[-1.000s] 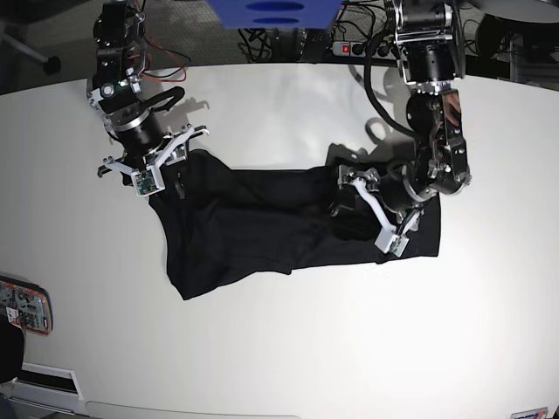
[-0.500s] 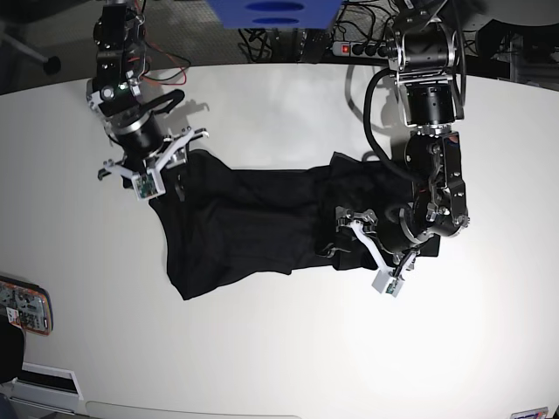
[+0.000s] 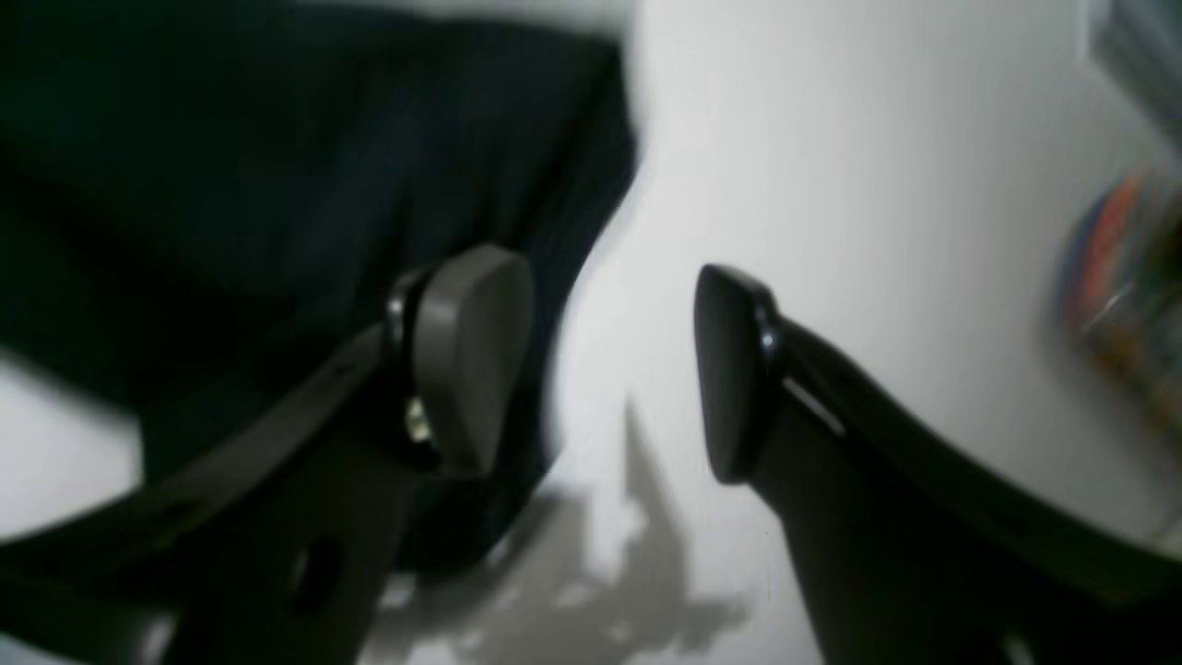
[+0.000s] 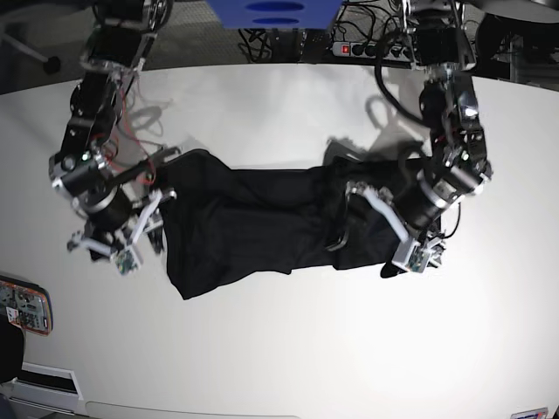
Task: Fold the T-shirt properly
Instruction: 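Release the left gripper and lift it away from the shirt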
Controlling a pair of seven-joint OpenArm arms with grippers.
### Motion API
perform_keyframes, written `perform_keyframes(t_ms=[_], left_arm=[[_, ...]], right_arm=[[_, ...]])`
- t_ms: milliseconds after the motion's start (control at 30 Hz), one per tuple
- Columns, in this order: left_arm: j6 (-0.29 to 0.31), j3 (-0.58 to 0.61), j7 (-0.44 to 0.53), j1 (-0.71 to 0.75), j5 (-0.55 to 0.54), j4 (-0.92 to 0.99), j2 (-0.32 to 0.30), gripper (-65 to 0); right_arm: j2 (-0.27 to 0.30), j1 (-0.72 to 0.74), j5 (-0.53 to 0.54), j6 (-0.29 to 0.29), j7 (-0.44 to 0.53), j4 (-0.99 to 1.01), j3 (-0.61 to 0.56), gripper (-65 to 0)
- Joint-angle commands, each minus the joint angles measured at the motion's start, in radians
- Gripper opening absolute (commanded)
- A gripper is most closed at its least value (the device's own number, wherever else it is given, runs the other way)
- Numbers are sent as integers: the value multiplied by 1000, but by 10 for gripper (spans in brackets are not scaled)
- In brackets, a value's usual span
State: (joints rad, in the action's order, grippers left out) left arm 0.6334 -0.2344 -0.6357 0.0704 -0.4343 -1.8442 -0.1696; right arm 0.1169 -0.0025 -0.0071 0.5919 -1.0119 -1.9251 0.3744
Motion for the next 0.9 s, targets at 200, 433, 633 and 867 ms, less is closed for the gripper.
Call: perform_keyframes(t_ms=[200,433,633,867], left_arm=[[-5,-9,30,139,122,-222,-11,0],[-5,-10,113,214,173,-256,-12,0],[-7,-6,351,266,249,-254,-8,0],[-7,-10,584,320,354,-254,-8,0]], right_arm=[[7,100,-3,-3,-60,39,107,-332],[5,138,-4,-3,-66,180,222,-332],[-23,138,0,-3,-64,233,246,-332],[-73,138,0,1,-64,309,255,-332]])
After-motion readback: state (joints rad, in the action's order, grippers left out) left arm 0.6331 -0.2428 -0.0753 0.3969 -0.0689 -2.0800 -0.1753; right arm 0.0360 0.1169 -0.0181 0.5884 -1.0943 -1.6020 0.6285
